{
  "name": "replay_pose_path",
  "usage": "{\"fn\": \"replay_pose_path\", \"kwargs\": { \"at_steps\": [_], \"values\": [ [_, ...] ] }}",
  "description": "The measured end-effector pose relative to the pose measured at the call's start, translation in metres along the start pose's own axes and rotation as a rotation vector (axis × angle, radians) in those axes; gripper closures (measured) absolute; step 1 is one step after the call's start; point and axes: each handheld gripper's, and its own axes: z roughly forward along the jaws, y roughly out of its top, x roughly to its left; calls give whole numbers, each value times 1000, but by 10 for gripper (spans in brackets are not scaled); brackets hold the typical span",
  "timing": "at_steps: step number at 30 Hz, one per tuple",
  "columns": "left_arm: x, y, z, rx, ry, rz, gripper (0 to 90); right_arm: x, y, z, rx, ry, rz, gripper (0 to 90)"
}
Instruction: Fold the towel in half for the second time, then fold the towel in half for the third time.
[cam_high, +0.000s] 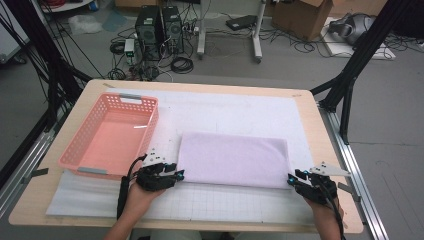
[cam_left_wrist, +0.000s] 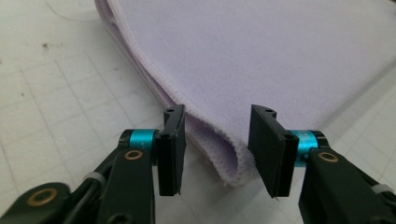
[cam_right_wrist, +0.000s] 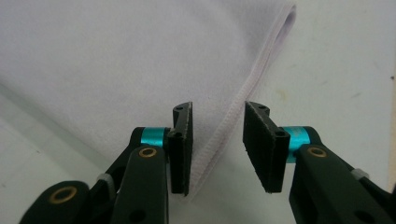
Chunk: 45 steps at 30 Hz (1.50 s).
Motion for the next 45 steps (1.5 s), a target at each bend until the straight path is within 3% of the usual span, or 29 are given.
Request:
{"fn": "replay_pose_path", "kwargs": {
  "at_steps": [5, 7, 11, 16, 33, 38, 45],
  "values": [
    [0, 4, -5, -74, -23, 11, 443, -4, 2, -9, -96, 18, 51, 450],
    [-2, 6, -5, -95, -39, 20, 382, -3, 3, -11, -118, 14, 53, 398],
    [-6, 8, -7, -150, -32, 37, 255, 0, 6, -13, -153, -6, 35, 274],
    [-8, 8, -9, -191, -33, 45, 172, 0, 7, -12, -159, 1, 25, 261],
    [-7, 7, -13, -194, -34, 50, 183, 2, 9, -7, -146, 13, 14, 242],
    [-6, 7, -11, -176, -40, 53, 205, 2, 9, -6, -144, 17, 14, 242],
    [-8, 5, -5, -123, -10, 44, 203, 3, 9, -4, -133, 20, -2, 242]
  ]
}}
